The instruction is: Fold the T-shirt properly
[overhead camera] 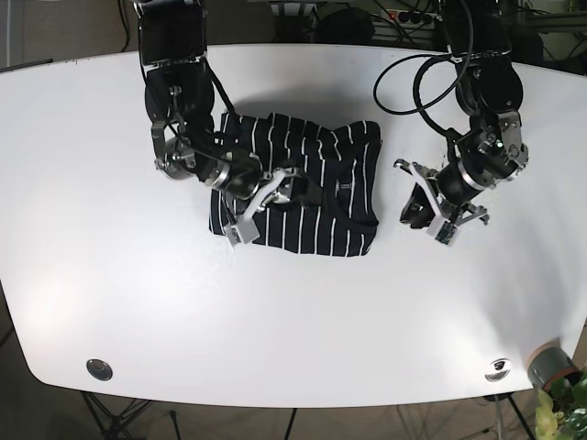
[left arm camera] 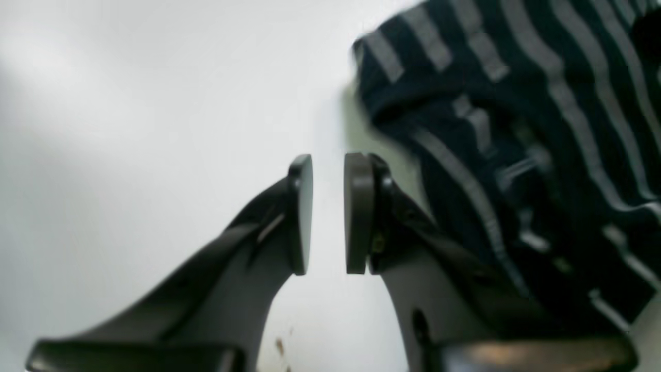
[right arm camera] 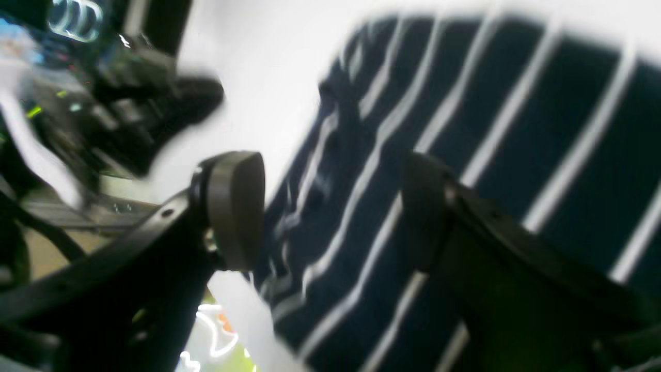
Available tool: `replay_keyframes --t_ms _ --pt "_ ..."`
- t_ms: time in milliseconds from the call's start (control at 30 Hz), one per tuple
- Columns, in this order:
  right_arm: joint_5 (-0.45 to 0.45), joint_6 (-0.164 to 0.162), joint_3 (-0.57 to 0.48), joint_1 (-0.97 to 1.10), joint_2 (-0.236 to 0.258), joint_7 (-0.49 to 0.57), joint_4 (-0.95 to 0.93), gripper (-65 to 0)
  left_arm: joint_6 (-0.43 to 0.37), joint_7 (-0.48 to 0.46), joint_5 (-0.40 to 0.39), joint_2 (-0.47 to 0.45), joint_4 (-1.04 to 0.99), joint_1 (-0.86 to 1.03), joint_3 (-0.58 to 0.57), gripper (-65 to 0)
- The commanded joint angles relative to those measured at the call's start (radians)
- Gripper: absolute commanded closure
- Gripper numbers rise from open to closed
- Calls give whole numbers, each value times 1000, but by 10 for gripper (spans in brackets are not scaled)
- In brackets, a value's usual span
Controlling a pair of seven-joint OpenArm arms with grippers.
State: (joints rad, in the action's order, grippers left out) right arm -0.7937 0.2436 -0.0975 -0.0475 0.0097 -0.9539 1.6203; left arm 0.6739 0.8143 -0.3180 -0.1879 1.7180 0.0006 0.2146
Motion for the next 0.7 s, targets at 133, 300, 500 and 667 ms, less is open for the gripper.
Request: replay_keyframes --t_ms 133,300,500,667 --pt "-26 13 -5 103 34 13 94 -385 2 -20 -14 -5 35 -23 -30 -100" --pt "10 13 -71 137 52 14 51 -384 2 -20 -14 -5 35 -37 -30 -100" --pt "99 12 -143 136 59 13 28 -355 2 -20 -14 -11 35 -37 -28 -100" --pt "102 12 -143 142 63 -18 113 -303 2 -20 -14 -12 35 -37 -28 -100"
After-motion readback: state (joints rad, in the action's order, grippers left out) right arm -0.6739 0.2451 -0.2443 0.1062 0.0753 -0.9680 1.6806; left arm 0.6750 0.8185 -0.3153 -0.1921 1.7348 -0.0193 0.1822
